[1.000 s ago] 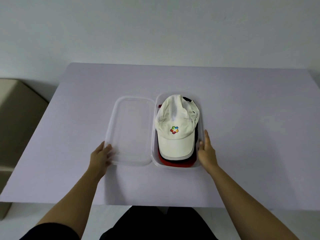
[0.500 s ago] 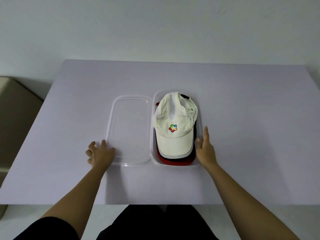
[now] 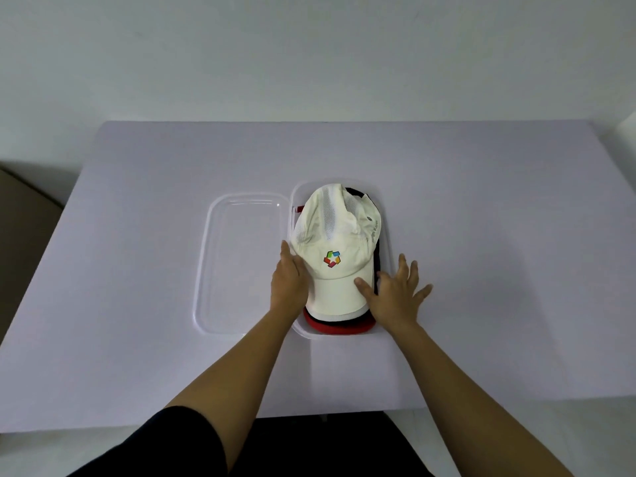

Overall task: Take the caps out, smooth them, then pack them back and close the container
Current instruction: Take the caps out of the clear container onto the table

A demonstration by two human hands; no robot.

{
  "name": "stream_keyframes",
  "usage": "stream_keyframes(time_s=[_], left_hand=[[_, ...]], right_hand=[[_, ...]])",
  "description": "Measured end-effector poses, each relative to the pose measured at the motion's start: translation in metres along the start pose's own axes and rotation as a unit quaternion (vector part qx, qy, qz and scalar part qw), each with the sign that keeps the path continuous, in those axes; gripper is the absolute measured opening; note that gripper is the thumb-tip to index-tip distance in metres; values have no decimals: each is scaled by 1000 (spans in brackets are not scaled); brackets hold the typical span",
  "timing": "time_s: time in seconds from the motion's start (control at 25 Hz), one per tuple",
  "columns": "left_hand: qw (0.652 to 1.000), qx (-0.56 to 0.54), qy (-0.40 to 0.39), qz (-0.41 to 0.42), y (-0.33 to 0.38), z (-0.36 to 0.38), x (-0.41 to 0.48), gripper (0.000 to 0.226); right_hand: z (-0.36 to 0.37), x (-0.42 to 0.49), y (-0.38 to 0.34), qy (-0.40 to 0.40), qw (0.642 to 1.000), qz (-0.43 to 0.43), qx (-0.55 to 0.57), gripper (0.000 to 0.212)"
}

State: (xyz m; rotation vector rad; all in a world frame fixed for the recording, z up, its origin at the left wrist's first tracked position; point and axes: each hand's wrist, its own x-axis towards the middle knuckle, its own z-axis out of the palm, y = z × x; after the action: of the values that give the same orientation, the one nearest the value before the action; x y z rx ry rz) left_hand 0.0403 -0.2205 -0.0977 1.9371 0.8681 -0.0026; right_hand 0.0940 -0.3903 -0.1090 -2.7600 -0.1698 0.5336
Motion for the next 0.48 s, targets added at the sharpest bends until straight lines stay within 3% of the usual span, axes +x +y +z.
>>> stream_keyframes(time_s=[0.16, 0.24, 0.32, 0.48], left_hand=[[999, -25, 19, -18, 0, 2, -1, 49], [998, -61, 16, -22, 1, 0, -4, 49], [996, -81, 16, -22, 1, -1, -7, 51], [994, -98, 30, -35, -1, 0, -4, 52]], right_hand=[[-6, 1, -2, 52, 998, -5, 42, 61], [-8, -1, -5, 96, 986, -52, 127, 53], [-11, -2, -9, 58, 962, -88, 252, 39], [-19, -4, -17, -24, 935, -96, 340, 28]])
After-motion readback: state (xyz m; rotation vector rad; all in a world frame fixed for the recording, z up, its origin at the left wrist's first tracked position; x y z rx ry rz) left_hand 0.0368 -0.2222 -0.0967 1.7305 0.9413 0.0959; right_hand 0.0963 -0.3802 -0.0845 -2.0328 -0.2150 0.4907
